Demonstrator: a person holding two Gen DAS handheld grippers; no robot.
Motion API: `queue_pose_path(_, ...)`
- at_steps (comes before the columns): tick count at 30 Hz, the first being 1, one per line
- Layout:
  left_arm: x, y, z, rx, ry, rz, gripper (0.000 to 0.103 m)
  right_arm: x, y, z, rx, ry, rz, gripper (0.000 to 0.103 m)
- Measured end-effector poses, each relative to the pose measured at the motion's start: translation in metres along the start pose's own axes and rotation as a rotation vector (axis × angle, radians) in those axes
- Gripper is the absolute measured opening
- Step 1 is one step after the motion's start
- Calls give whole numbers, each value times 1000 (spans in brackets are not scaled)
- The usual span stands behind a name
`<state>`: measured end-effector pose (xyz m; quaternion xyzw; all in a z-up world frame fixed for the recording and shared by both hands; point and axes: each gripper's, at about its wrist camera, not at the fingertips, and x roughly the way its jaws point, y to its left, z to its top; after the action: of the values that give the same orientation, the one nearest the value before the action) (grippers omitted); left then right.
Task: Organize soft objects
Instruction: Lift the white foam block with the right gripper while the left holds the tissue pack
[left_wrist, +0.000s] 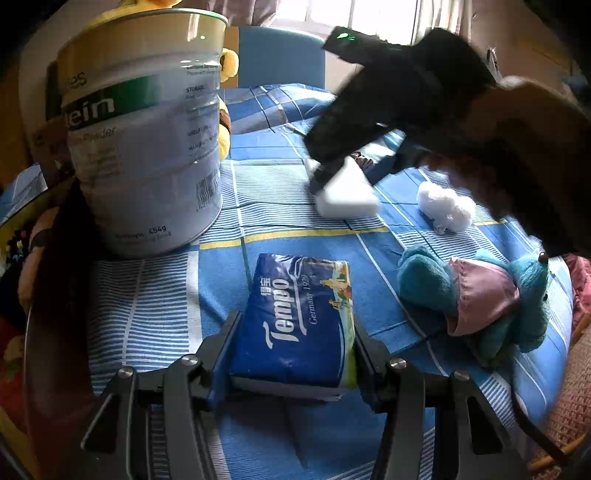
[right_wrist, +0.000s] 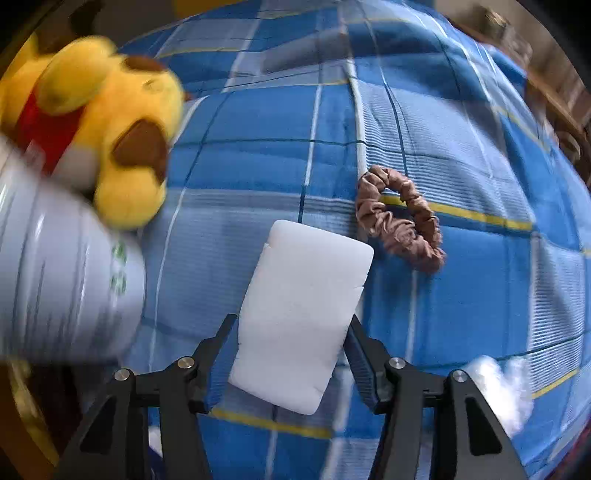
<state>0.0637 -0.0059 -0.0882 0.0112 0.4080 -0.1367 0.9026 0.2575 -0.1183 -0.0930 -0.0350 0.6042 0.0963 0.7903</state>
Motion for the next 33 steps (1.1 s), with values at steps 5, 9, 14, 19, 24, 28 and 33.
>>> queue_pose_path(5, 1, -3, 1, 11, 1, 13, 56, -1, -9, -40, -38, -13, 22, 56)
queue_pose_path(9, 3, -7, 2, 20, 2, 26, 55, -2, -21, -39, 42, -82, 70, 57)
queue_pose_path(14, 6, -11, 2, 37, 3, 50, 55, -7, -18, -44, 30, -159, 67, 57)
queue_pose_path(19, 7, -12, 3, 49, 8, 71, 54, -8, -23, -51, -3, -185, 56, 57)
queue_pose_path(24, 4, -14, 5, 59, 24, 90, 53, -7, -18, -50, -10, -197, 64, 57)
queue_pose_path(28, -10, -15, 6, 38, 34, 76, 53, -6, -18, -51, -11, -206, 70, 57)
queue_pose_path(33, -45, -18, 17, 35, -31, 61, 53, -9, -19, -50, -18, -213, 67, 57)
